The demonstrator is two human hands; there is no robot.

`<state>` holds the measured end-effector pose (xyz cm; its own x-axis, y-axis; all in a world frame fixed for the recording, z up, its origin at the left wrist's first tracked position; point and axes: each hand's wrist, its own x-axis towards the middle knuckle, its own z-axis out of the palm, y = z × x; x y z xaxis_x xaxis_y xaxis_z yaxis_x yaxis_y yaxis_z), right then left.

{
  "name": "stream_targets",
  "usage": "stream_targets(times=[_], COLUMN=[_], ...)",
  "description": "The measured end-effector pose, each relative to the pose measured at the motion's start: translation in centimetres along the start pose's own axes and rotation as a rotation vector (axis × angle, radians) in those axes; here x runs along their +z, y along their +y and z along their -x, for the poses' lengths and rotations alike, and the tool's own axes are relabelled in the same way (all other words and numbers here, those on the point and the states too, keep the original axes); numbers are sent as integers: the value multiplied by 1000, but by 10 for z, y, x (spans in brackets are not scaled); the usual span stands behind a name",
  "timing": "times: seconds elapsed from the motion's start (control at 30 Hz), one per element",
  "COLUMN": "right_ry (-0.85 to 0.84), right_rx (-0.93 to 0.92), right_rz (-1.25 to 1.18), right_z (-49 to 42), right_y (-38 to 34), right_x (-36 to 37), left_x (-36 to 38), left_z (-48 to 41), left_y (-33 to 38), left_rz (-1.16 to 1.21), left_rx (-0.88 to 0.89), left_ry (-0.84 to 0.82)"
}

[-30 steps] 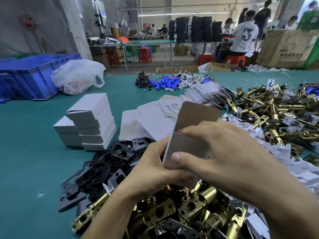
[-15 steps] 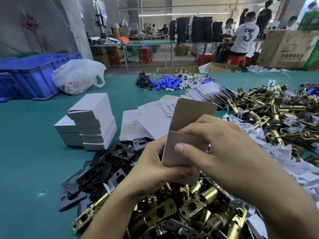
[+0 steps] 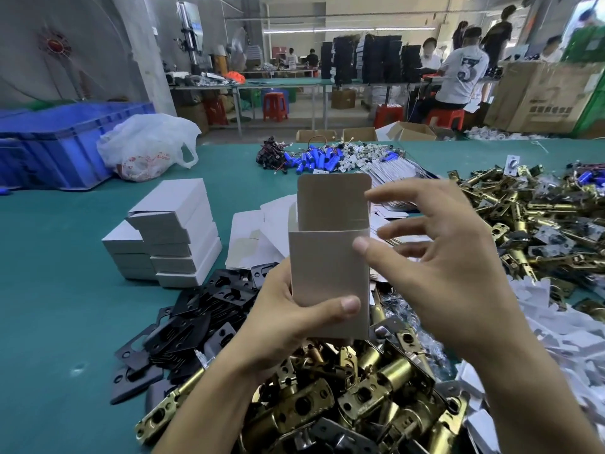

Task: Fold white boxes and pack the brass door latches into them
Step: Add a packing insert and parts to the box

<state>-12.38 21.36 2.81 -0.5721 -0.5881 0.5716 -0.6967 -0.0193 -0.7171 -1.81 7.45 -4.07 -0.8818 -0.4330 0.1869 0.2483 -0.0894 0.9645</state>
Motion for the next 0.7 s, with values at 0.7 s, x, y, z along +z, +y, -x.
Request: stream_targets(times=[0.7], right_ry=[-327], right_rx=[202], right_rz=[-527], right_z=[4], right_y=[34], right_x=[7], left_x=[-11], left_z=[6], left_y=[35], left_rz=[-351], left_rx=[129], left_ry=[127])
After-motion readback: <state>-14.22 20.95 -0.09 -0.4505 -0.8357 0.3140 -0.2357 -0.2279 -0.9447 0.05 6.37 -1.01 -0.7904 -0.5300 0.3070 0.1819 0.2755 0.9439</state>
